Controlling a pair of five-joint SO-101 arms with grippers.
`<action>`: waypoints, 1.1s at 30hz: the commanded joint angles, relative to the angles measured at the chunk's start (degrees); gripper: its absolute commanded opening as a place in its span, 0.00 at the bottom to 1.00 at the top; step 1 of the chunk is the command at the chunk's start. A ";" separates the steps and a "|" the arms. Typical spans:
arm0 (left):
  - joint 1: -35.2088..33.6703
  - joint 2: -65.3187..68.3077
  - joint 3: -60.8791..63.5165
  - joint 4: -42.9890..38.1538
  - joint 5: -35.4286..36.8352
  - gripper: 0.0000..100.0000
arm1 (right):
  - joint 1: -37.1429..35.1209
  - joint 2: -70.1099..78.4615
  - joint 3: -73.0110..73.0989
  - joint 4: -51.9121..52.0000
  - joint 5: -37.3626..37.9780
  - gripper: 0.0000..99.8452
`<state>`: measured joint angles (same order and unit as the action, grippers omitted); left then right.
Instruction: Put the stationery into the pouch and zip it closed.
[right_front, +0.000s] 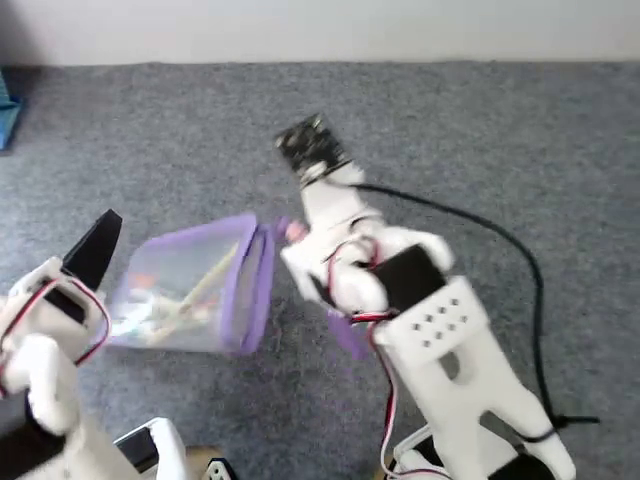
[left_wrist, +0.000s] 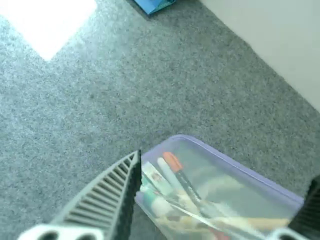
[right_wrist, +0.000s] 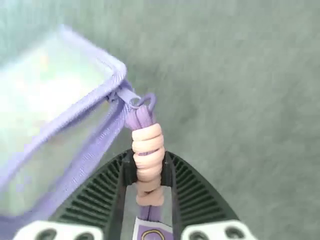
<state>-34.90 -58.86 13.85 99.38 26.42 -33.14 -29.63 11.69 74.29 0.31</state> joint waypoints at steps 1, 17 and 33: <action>2.37 -3.52 -2.15 0.97 0.53 0.47 | 4.35 -2.68 -7.82 -6.29 5.19 0.01; 13.27 -11.25 -0.66 1.05 0.53 0.47 | 4.62 -2.95 -9.58 -31.08 21.36 0.01; 25.41 -11.25 5.67 0.97 0.70 0.47 | -3.74 -11.74 -13.36 -9.27 21.54 0.01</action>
<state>-16.44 -70.02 19.82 99.38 26.42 -35.69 -38.68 2.20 64.09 21.23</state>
